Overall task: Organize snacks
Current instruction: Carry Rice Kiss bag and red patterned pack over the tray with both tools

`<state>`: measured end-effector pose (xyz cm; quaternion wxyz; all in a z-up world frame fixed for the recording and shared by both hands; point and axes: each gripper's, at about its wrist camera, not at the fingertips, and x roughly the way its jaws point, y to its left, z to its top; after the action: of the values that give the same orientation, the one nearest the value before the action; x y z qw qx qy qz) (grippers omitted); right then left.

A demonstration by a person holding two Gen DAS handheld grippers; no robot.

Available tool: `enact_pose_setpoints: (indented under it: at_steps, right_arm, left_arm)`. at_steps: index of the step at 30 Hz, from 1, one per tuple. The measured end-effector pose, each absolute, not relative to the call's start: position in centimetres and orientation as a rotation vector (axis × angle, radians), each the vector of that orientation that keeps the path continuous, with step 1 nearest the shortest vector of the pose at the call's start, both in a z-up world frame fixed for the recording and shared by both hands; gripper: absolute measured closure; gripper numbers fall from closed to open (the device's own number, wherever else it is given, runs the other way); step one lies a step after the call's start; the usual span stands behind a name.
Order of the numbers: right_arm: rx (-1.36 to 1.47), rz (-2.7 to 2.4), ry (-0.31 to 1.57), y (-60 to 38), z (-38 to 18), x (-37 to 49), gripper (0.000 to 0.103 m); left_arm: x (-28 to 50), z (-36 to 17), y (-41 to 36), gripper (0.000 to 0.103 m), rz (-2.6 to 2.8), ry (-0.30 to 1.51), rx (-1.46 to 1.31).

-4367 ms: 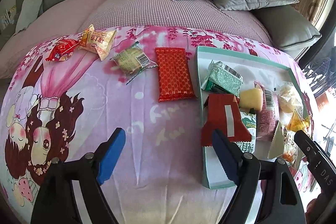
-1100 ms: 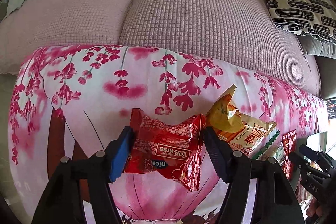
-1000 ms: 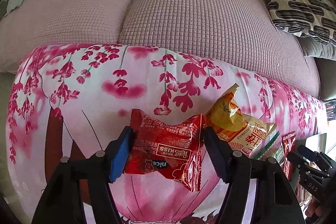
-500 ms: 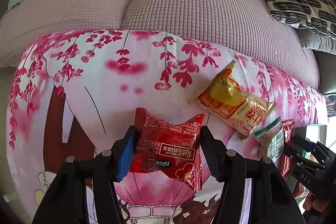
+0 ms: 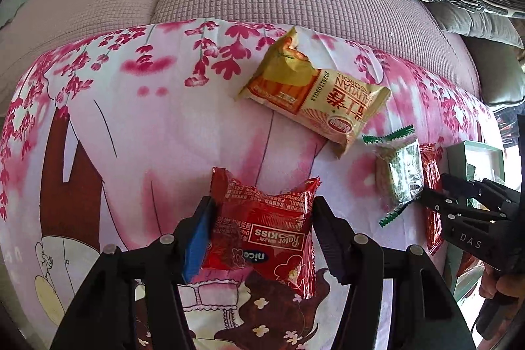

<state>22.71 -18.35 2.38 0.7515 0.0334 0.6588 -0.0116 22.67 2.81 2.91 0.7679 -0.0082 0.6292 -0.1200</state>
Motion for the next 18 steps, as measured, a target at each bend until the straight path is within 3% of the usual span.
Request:
enact_pose_setpoints:
  at_steps: [7, 18]
  right_arm:
    - [0.117, -0.022, 1.393, -18.9, 3.2, 21.1, 0.057]
    - [0.281, 0.074, 1.276, -20.3, 5.5, 16.3, 0.058]
  left_arm:
    - [21.4, 3.1, 2.2, 0.042, -0.255, 1.344, -0.062]
    - [16.1, 4.1, 3.3, 0.043, -0.227, 1.263, -0.248]
